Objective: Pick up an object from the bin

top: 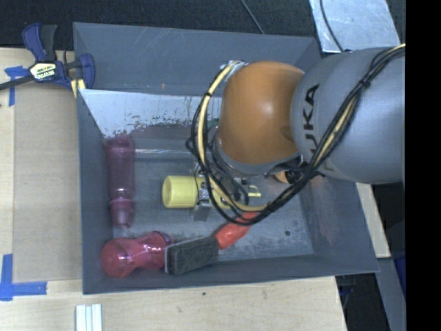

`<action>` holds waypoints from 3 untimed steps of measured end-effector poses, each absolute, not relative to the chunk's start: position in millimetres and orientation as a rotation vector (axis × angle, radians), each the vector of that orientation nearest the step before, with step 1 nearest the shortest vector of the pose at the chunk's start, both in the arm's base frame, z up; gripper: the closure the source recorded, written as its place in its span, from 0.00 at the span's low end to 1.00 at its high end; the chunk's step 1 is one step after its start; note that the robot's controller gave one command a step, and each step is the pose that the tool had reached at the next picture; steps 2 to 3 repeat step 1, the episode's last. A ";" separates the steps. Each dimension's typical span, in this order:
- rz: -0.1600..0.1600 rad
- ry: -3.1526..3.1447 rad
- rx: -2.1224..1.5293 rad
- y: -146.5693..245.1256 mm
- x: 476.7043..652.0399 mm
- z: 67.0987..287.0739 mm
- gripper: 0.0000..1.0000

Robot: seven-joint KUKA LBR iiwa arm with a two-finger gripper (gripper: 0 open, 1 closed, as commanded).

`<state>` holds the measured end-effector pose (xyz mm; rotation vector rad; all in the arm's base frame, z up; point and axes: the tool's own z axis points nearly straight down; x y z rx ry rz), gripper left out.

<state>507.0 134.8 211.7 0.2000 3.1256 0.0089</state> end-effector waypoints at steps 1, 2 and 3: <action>0.009 3.124 0.196 136.0 509.3 209.4 1.00; 0.009 3.124 0.196 136.0 509.3 209.4 1.00; 0.009 3.124 0.196 136.0 509.3 209.4 1.00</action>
Offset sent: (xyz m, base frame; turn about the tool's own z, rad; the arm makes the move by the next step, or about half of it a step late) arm 0.0309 -0.0031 0.0918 0.2253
